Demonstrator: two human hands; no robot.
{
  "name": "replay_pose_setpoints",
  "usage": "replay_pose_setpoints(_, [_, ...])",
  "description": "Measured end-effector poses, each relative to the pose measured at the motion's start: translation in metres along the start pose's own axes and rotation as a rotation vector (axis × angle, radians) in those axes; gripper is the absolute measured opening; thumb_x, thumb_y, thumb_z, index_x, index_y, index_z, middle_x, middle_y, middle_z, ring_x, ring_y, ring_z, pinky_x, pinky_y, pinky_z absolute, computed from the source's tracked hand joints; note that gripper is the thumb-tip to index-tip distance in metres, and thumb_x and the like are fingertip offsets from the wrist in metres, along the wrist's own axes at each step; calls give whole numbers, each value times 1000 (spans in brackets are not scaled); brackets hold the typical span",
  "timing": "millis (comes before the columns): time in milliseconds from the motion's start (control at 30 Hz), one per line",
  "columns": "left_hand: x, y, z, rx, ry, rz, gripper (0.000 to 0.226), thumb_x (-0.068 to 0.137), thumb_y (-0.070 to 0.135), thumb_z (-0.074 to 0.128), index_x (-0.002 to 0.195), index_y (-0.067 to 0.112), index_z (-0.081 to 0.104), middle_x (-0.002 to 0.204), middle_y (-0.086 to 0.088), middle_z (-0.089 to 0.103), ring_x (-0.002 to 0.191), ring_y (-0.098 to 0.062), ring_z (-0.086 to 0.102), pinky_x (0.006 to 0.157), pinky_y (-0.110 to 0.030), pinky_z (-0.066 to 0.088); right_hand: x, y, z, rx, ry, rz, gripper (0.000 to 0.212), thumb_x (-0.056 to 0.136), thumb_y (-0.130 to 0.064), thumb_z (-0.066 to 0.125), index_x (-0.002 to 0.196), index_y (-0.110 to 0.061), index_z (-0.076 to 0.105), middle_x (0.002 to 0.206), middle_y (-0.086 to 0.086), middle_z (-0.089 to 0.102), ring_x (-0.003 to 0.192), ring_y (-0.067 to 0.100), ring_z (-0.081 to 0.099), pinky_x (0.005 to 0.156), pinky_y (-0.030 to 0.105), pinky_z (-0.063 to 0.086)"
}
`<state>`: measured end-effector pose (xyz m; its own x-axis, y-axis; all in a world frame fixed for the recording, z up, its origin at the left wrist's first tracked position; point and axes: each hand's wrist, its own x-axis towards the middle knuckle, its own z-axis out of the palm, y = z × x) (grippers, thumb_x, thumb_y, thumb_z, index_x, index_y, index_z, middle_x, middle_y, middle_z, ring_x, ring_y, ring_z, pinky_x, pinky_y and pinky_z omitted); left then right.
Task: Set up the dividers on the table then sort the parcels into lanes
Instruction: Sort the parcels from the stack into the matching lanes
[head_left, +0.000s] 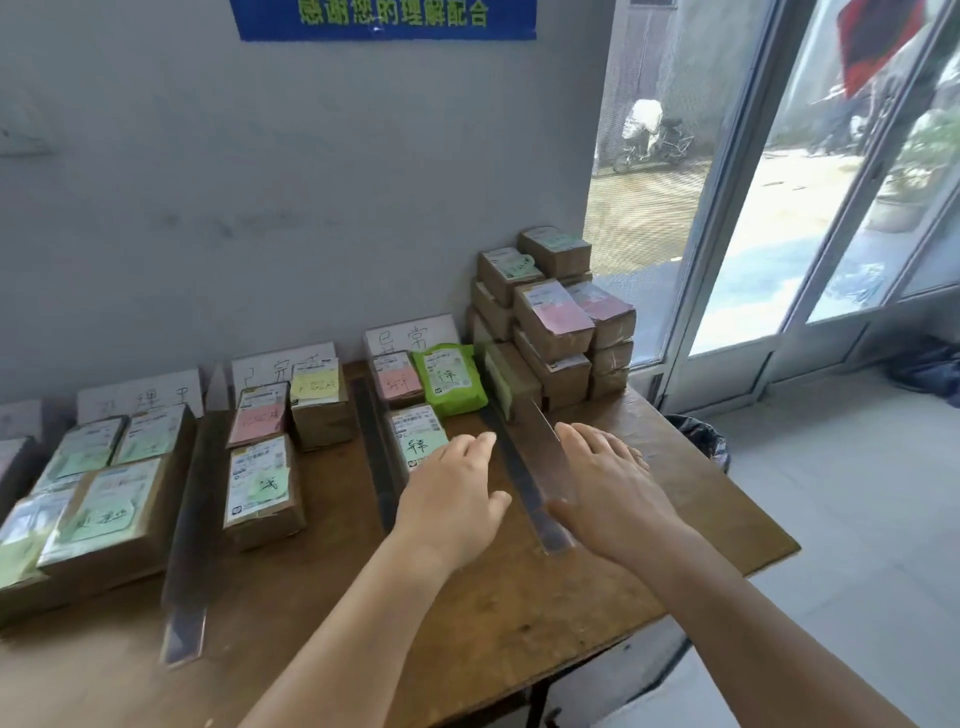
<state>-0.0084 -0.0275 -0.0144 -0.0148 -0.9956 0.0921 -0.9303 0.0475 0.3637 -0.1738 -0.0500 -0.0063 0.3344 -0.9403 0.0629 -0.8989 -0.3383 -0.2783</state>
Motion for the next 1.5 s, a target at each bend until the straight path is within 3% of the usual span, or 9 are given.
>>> replay_pose_setpoints(300, [97,25,11,-61,-1,57,67,94,41,54,151,24,24,151,3,35,138,-16,33,109,-32,32,62,51,-23,42,50,115,80,90,-45,58,152,-24,12,159,-5,18,147,18,11,118,38,14])
replay_pose_setpoints(600, [197,30,21,-180,1,-4,66,95,43,52,151,22,25,149,-2,38,134,-23,40,104,-35,37,137,93,-34,79,75,198,74,91,-46,55,151,-21,19,157,-2,21,144,21,19,117,40,20])
replay_pose_setpoints(933, [272,47,54,-383,3,-273,70,97,45,47,153,16,16,154,-7,28,138,-25,34,107,-36,33,229,160,-37,248,47,261,73,91,-43,55,151,-22,18,145,4,39,131,26,38,104,41,37])
replay_pose_setpoints(1200, [303,56,79,-461,18,-542,72,98,48,41,154,11,13,158,-10,23,143,-27,26,112,-37,26,296,218,-20,391,3,317,76,90,-47,54,150,-14,19,150,9,37,135,29,36,106,42,34])
replay_pose_setpoints(1333, [308,58,88,-484,39,-607,70,98,49,41,153,13,16,154,-8,33,139,-27,34,110,-39,31,314,229,-15,402,-47,316,71,92,-49,51,146,-10,26,141,13,47,129,32,44,100,40,36])
replay_pose_setpoints(1500, [309,64,90,-506,94,-641,48,98,46,43,137,18,43,133,-3,55,119,-24,53,98,-37,45,326,234,-6,460,-90,289,46,93,-48,49,119,-10,49,113,10,64,106,30,58,84,36,42])
